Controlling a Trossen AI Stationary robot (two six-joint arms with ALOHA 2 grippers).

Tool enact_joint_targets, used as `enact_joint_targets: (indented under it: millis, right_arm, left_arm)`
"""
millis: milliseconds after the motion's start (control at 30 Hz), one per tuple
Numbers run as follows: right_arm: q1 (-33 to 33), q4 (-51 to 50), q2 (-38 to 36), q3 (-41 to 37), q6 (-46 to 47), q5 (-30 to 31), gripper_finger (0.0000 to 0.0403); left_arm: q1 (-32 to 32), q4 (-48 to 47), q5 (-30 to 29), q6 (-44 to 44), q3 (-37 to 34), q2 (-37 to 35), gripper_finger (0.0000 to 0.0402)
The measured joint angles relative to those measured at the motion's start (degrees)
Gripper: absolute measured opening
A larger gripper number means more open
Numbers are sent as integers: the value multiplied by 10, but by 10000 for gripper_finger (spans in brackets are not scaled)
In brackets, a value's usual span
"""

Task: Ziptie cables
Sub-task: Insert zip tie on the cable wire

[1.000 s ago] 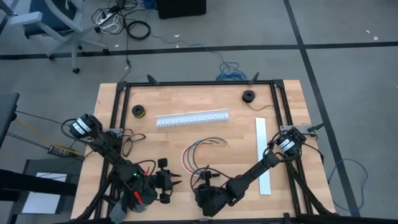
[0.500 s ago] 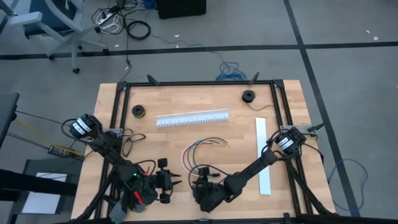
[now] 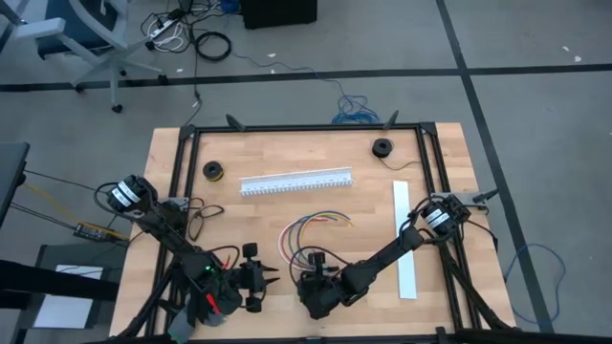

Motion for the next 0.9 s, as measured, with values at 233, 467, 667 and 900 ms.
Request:
enact_joint_targets:
  millis: [233,467,667,900]
  right_arm:
    - [0,31,0,0,10,5,0]
    - [11,60,-9,0,22,50,0]
    - [20,61,-39,0,43,122,0]
    - [22,81,-51,0,43,144,0]
  left_arm:
    - [0,0,-2,0,0,0,76]
    - [0,37,-2,2,0,0,76]
    - [0,61,-2,29,0,0,76]
    - [4,81,-2,36,0,1,76]
